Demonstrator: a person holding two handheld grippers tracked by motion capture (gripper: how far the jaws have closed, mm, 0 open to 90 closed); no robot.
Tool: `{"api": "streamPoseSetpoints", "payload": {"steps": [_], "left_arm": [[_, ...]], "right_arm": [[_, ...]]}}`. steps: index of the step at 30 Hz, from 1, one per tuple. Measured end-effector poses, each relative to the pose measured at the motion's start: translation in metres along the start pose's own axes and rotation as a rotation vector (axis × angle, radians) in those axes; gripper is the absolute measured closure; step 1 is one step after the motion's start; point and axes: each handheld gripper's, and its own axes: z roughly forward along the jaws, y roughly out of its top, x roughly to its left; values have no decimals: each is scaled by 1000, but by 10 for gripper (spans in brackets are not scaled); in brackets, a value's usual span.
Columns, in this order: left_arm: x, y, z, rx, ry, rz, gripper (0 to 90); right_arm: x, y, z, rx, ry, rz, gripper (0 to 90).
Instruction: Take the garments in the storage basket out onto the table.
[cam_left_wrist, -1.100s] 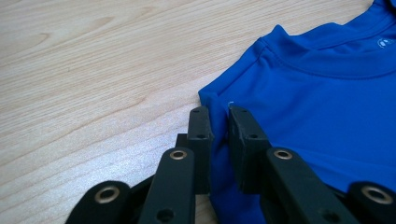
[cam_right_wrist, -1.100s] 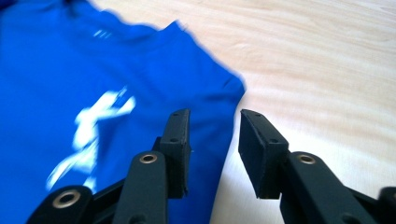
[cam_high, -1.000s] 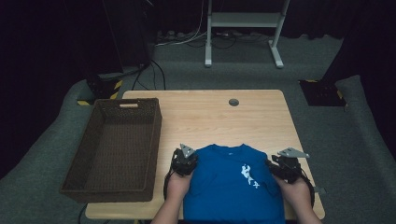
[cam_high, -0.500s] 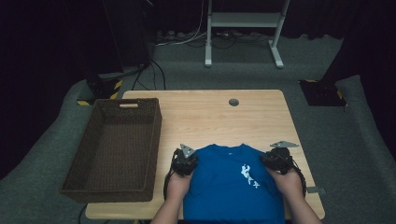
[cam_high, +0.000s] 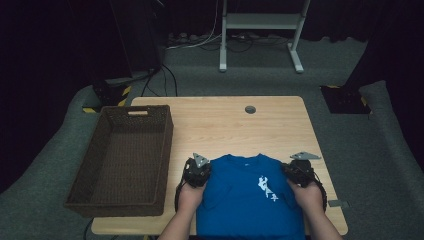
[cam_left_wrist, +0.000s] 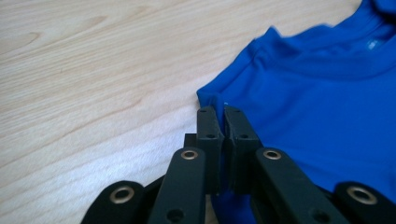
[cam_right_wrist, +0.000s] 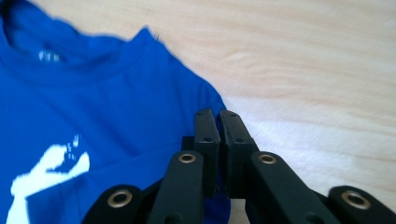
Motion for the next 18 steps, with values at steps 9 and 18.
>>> {"api": "streamPoseSetpoints", "payload": {"steps": [9, 18], "left_arm": [[-2, 66, -14, -120, 26, 44, 867], [-1, 144, -34, -266, 48, 52, 867]], "right_arm": [[-15, 32, -32, -149, -63, 5, 867], [-29, 89, -67, -309, -74, 23, 866]]}}
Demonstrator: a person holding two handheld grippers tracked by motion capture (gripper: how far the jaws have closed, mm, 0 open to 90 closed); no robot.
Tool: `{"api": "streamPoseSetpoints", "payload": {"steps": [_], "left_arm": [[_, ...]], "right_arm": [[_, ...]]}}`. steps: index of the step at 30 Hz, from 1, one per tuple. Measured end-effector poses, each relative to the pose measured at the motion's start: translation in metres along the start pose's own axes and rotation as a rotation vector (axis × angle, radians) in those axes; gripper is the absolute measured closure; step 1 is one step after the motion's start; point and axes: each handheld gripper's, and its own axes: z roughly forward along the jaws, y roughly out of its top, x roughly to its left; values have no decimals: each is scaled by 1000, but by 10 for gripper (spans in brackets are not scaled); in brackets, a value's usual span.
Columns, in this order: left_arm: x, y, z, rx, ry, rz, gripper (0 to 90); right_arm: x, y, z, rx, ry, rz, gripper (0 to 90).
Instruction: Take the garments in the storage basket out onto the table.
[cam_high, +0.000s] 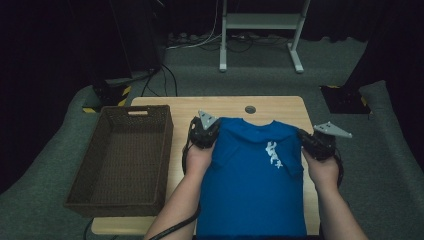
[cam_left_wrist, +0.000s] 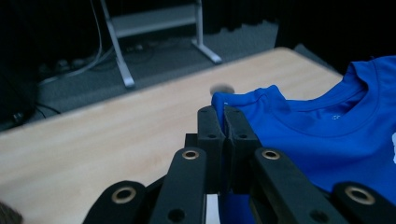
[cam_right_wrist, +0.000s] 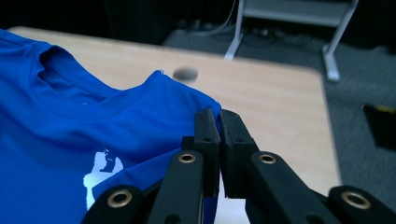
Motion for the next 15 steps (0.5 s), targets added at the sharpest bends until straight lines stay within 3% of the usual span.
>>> {"api": "streamPoseSetpoints", "payload": {"steps": [3, 6, 11, 15], "left_arm": [[0, 14, 0, -23, 10, 19, 867], [-2, 10, 4, -28, 10, 21, 866], [-2, -23, 15, 11, -8, -7, 865], [-2, -43, 14, 0, -24, -33, 865]], "right_arm": [[-4, 19, -4, -39, -6, 1, 866], [-5, 27, -6, -58, -17, 0, 866], [-3, -3, 4, -12, -30, -1, 866], [0, -25, 6, 2, -35, 2, 865]]}}
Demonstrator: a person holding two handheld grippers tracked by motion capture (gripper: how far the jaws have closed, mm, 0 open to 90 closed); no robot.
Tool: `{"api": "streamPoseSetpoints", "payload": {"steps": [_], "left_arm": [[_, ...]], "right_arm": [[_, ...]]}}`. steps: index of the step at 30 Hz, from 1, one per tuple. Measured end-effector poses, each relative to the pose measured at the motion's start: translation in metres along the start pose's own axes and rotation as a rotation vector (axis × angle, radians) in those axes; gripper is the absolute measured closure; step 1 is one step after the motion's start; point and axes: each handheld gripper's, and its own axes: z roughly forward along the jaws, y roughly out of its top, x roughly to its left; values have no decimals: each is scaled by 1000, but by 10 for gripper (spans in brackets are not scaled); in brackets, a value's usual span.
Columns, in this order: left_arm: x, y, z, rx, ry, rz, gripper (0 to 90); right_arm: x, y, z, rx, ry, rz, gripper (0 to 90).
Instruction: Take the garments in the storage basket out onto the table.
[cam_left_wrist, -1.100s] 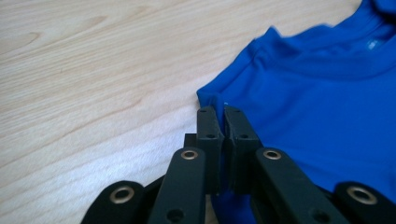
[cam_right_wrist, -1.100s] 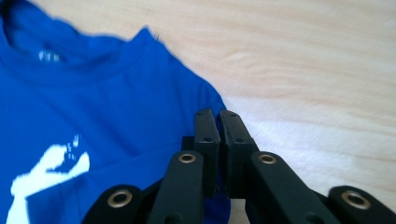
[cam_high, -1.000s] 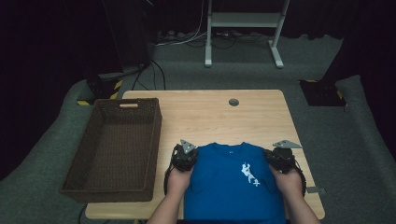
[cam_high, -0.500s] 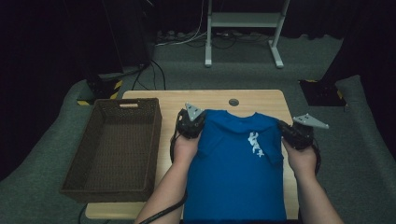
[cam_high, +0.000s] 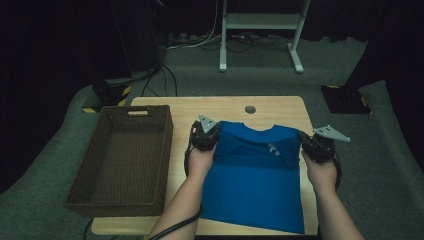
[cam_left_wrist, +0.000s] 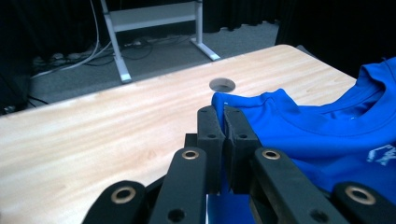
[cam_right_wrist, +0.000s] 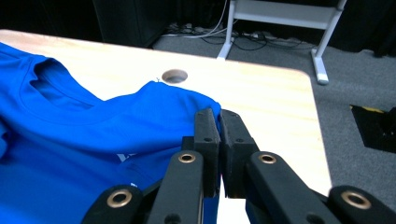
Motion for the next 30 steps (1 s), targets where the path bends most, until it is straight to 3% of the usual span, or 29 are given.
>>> {"api": "streamPoseSetpoints", "payload": {"steps": [10, 14, 16, 20, 22, 30], "left_arm": [[-16, -27, -31, -32, -35, 85, 864], [-20, -48, -50, -38, -82, 79, 863], [-22, -61, -58, -21, -95, 90, 863], [-25, -88, -72, 35, -97, 151, 861], [-25, -100, -77, 74, -125, 140, 859], [-30, -133, -91, 181, -101, 211, 853]], "right_arm": [[20, -33, -32, -37, 22, -47, 864], [27, -54, -46, -20, 27, -66, 864], [29, -66, -53, -18, 29, -57, 864], [32, -88, -67, 13, 34, -55, 864], [35, -97, -74, 30, 38, -63, 864], [48, -125, -90, 113, 55, -93, 864]]}}
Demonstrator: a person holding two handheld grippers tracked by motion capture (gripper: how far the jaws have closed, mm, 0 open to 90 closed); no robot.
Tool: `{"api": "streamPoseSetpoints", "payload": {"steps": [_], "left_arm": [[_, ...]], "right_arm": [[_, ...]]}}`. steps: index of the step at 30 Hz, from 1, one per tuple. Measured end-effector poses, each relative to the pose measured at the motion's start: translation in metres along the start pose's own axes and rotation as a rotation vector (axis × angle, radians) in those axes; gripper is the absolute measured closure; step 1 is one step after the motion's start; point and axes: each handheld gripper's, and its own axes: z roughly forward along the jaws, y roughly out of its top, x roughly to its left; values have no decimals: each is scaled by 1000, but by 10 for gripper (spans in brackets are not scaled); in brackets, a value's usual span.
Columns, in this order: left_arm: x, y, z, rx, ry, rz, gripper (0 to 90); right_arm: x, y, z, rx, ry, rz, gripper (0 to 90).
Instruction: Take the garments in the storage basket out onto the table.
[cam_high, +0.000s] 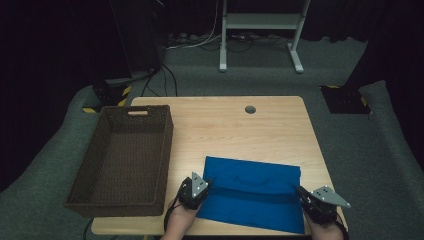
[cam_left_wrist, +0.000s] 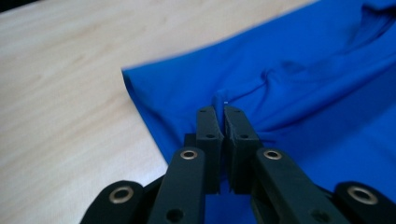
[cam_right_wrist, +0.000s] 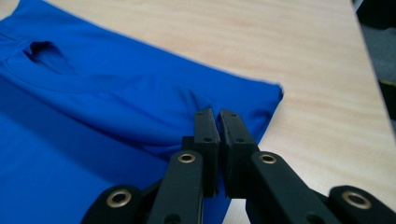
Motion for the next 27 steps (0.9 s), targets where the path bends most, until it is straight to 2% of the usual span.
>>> {"api": "streamPoseSetpoints", "payload": {"steps": [3, 7, 11, 18, 24, 27], "left_arm": [[-4, -6, 3, 35, 10, 22, 848], [-7, -8, 6, 53, 27, 45, 834], [-4, -11, 7, 52, 1, -1, 796], [2, -11, 7, 55, -10, -68, 691], [0, -11, 7, 54, 12, -46, 673], [0, -11, 7, 54, 10, -52, 672]], "right_arm": [[4, -7, 2, 40, -14, -40, 864], [6, -13, 6, 87, -30, -59, 863], [8, -19, 13, 119, -40, -79, 861], [1, -25, 12, 91, -6, -31, 860], [2, -27, 12, 81, -11, -39, 860], [2, -27, 12, 79, -7, -37, 860]]}}
